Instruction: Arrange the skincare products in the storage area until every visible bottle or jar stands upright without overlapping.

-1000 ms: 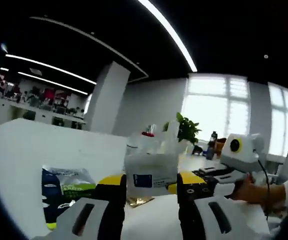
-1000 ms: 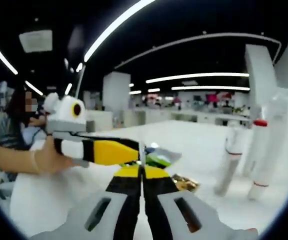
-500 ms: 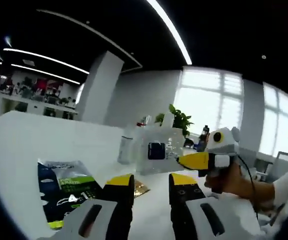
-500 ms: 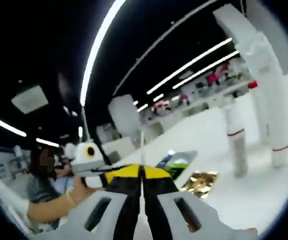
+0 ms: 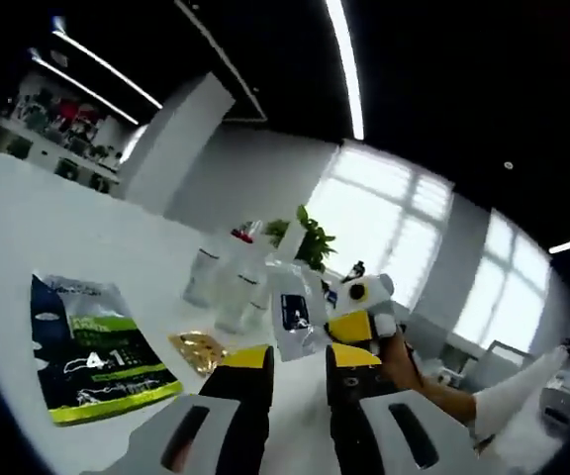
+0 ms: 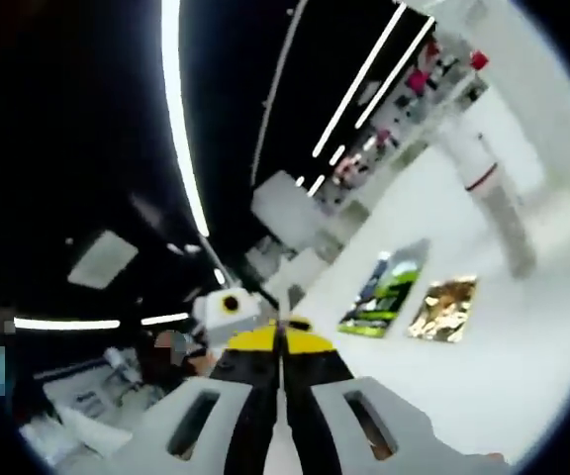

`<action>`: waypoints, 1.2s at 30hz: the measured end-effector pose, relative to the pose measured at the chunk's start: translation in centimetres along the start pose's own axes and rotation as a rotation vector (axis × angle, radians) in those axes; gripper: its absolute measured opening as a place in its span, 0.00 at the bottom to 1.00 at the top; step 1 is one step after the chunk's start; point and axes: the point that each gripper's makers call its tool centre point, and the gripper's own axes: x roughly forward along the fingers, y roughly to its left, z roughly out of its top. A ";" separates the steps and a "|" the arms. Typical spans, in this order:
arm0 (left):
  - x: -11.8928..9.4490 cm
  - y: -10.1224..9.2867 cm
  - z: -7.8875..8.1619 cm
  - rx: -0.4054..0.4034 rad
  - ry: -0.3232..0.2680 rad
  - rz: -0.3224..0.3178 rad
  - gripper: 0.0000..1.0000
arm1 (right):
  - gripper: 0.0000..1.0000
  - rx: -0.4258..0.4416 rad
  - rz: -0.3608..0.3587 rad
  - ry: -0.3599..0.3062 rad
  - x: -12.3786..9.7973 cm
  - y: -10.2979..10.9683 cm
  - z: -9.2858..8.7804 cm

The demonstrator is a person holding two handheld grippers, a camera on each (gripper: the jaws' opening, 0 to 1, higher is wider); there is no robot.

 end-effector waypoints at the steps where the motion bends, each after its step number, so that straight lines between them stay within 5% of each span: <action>1: -0.1 0.1 0.1 0.001 -0.002 0.007 0.22 | 0.00 0.008 0.001 0.001 0.0 -0.1 0.0; 10: -0.1 1.0 -0.1 -0.018 0.023 0.034 0.04 | 0.00 0.061 0.009 0.021 -0.2 0.1 -0.4; 18: 0.3 0.2 -0.9 -0.108 0.036 0.036 0.01 | 0.00 0.022 -0.046 0.024 -0.5 -0.4 -0.4; 29: 0.3 0.6 -2.6 -0.093 0.113 0.079 0.01 | 0.00 -0.043 -0.108 0.010 -0.5 -1.1 -0.1; 33: -0.4 1.7 -1.9 -0.109 0.090 0.166 0.00 | 0.03 -0.275 -0.255 -0.027 -0.3 -2.8 0.5; 36: -1.6 3.0 -0.3 -0.123 0.033 0.254 0.00 | 0.01 -0.454 -0.398 0.030 -0.8 -4.1 0.2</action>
